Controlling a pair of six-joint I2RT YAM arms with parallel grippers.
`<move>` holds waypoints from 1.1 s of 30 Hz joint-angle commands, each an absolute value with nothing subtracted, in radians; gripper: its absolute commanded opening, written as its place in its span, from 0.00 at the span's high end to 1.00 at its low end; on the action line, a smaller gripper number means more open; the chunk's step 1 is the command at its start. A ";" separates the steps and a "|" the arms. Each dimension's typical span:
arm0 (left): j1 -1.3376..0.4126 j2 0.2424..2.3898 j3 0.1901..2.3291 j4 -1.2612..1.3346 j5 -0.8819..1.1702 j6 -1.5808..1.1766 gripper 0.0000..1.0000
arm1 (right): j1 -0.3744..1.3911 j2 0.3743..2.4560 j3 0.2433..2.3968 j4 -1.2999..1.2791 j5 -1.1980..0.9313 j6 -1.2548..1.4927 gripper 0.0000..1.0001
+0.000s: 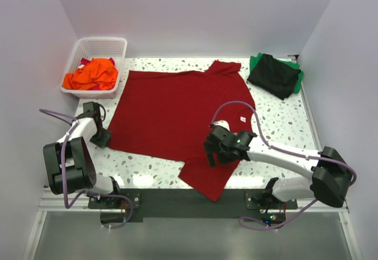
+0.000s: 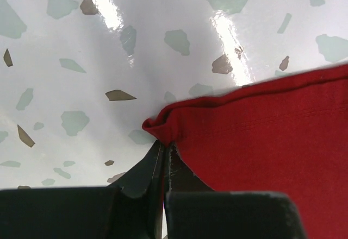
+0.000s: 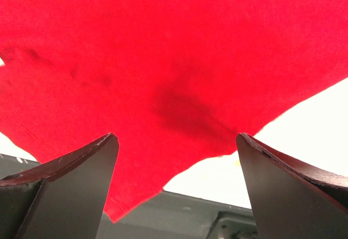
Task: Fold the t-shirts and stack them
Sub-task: Fold the tshirt
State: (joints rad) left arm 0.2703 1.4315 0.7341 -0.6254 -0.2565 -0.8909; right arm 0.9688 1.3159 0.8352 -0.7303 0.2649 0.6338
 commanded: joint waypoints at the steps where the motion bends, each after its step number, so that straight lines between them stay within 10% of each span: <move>1: 0.284 1.417 0.772 -0.606 -0.256 -0.845 1.00 | 0.969 1.250 0.761 -0.791 0.201 0.638 0.05; 16: 0.282 1.312 0.891 -0.637 -0.196 -0.741 1.00 | 1.069 1.124 0.681 -0.767 0.061 0.695 0.03; 33: 0.282 1.335 0.876 -0.607 -0.164 -0.715 1.00 | 1.319 1.267 0.736 -0.712 0.152 0.776 0.23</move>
State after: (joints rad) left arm 0.2737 1.3350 0.8852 -0.6426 -0.1715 -0.7383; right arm 1.3094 1.2484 0.6914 -0.7559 0.1055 0.7555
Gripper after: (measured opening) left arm 0.020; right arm 0.799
